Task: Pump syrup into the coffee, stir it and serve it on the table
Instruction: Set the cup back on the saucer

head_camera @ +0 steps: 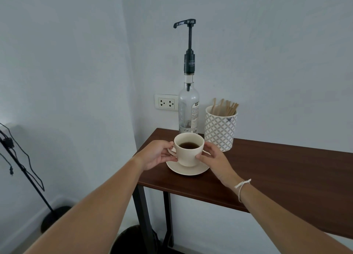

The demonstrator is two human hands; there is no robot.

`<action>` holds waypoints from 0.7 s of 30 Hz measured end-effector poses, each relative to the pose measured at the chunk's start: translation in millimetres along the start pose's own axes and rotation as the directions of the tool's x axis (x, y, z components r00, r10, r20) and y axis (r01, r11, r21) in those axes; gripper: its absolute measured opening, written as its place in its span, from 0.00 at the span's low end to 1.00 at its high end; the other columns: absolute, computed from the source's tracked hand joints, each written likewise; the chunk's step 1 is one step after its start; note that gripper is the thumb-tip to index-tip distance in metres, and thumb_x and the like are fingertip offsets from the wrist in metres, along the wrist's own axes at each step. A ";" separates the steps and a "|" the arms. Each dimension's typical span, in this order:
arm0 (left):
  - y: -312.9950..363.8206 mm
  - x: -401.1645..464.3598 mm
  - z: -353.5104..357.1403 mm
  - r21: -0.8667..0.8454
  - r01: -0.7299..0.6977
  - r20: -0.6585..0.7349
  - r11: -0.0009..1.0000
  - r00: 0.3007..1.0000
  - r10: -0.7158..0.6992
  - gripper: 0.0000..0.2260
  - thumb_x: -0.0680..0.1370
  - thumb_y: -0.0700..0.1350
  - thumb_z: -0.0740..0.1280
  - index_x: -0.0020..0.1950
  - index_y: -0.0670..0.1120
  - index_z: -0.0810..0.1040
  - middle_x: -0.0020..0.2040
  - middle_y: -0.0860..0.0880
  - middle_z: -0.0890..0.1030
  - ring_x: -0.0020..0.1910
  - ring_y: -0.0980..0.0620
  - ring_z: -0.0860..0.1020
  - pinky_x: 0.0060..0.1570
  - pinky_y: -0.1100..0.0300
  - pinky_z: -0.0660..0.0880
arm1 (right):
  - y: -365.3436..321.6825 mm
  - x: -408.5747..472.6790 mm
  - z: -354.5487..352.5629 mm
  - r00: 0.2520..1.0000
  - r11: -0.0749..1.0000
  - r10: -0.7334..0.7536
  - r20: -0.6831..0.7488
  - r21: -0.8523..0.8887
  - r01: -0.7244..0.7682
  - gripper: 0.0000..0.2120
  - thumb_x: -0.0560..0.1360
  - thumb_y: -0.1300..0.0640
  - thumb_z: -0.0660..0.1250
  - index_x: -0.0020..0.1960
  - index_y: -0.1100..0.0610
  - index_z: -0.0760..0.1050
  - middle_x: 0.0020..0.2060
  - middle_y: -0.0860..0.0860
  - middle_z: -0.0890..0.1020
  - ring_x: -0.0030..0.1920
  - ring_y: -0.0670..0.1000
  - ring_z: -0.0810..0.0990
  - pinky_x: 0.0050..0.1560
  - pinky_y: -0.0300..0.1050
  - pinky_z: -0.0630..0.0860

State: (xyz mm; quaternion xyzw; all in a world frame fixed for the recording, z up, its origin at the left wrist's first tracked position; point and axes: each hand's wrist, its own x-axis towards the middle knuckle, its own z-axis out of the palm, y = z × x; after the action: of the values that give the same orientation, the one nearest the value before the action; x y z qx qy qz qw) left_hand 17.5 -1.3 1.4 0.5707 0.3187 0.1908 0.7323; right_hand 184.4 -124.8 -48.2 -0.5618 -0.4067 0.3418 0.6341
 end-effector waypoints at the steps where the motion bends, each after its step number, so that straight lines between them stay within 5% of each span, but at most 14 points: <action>1: -1.3 0.9 -0.5 0.004 0.001 0.000 1.000 1.000 -0.001 0.06 0.80 0.38 0.59 0.52 0.36 0.73 0.48 0.35 0.78 0.47 0.41 0.81 0.45 0.57 0.82 | 0.1 0.0 0.1 1.000 1.000 0.000 0.003 -0.004 0.000 0.24 0.71 0.66 0.70 0.64 0.57 0.69 0.63 0.54 0.76 0.65 0.53 0.74 0.63 0.44 0.70; 21: -11.3 11.9 -3.9 -0.015 -0.007 -0.022 1.000 1.000 0.007 0.08 0.79 0.38 0.58 0.52 0.36 0.75 0.54 0.35 0.78 0.53 0.42 0.80 0.41 0.60 0.81 | 4.1 9.4 -5.6 0.999 0.996 0.034 0.034 -0.089 -0.031 0.22 0.71 0.63 0.70 0.62 0.52 0.69 0.61 0.51 0.76 0.64 0.51 0.74 0.65 0.44 0.70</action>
State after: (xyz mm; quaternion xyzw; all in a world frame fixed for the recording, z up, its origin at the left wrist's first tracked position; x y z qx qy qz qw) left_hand 22.5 6.0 -13.0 0.5640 0.3234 0.2022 0.7324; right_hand 193.6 -118.3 -51.2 -0.5899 -0.4233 0.3436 0.5956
